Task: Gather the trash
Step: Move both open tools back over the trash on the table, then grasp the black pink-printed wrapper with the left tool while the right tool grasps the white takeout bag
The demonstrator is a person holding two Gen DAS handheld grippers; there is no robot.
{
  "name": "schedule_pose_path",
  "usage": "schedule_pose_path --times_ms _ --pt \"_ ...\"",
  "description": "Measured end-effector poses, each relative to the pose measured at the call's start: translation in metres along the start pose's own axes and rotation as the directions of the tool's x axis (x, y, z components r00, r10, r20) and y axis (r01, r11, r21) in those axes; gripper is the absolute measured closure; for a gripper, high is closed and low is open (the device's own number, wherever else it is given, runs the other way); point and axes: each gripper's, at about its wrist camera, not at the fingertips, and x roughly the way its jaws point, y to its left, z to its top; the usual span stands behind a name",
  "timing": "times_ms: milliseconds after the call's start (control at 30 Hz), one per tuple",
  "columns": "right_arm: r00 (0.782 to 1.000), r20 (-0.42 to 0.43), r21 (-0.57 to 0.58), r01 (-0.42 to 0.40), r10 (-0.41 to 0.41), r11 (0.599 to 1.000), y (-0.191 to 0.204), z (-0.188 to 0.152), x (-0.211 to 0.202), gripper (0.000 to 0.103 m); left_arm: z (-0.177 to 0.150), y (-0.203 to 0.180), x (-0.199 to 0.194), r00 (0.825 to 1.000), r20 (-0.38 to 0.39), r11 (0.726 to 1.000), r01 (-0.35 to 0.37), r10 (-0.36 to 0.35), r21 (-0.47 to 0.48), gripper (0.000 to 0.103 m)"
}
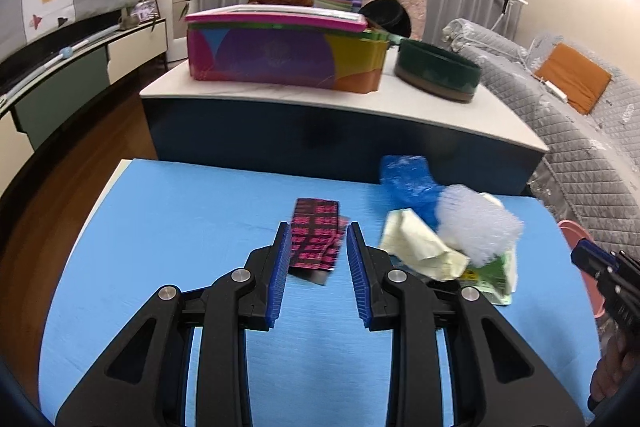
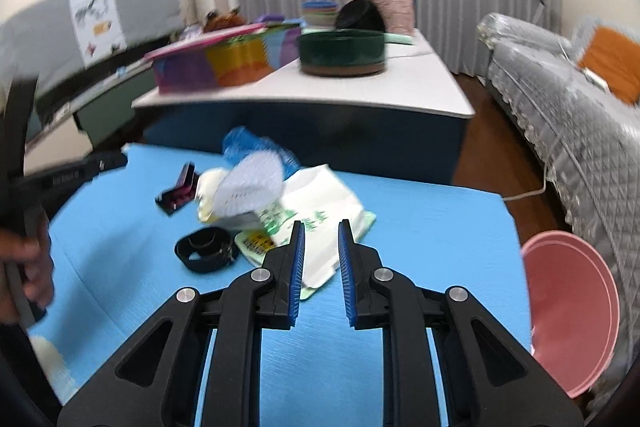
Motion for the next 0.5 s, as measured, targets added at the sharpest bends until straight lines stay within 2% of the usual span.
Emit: schedule_pose_path --times_ms 133,200,233,267,400,500 --pt "1.000 -0.015 -0.072 0.011 -0.012 0.997 0.020 -0.006 0.018 0.082 -0.005 0.002 0.011 1.000 -0.020 1.000 -0.017 0.017 0.013 0.074" --pt "1.000 -0.021 -0.103 0.022 -0.024 0.994 0.027 -0.009 0.024 0.074 -0.006 0.003 0.016 0.999 -0.031 1.000 -0.016 0.016 0.013 0.074" --pt "0.999 -0.024 -0.123 0.033 -0.036 0.992 0.031 -0.010 0.028 0.061 -0.006 0.004 0.019 0.999 -0.036 1.000 -0.018 0.018 0.015 0.074" --pt "0.999 -0.027 -0.140 0.042 -0.046 0.989 0.033 -0.011 0.031 0.056 -0.006 0.005 0.022 0.999 -0.041 1.000 -0.019 0.019 0.016 0.074" --pt "0.995 -0.025 -0.205 0.092 -0.099 0.974 0.042 -0.013 0.042 0.056 -0.009 0.004 0.034 0.998 -0.067 1.000 -0.016 0.018 0.022 0.074" --pt "0.993 -0.031 -0.207 0.109 -0.118 0.972 0.040 -0.011 0.047 0.056 -0.010 -0.002 0.042 0.997 -0.077 0.999 -0.010 0.013 0.042 0.074"
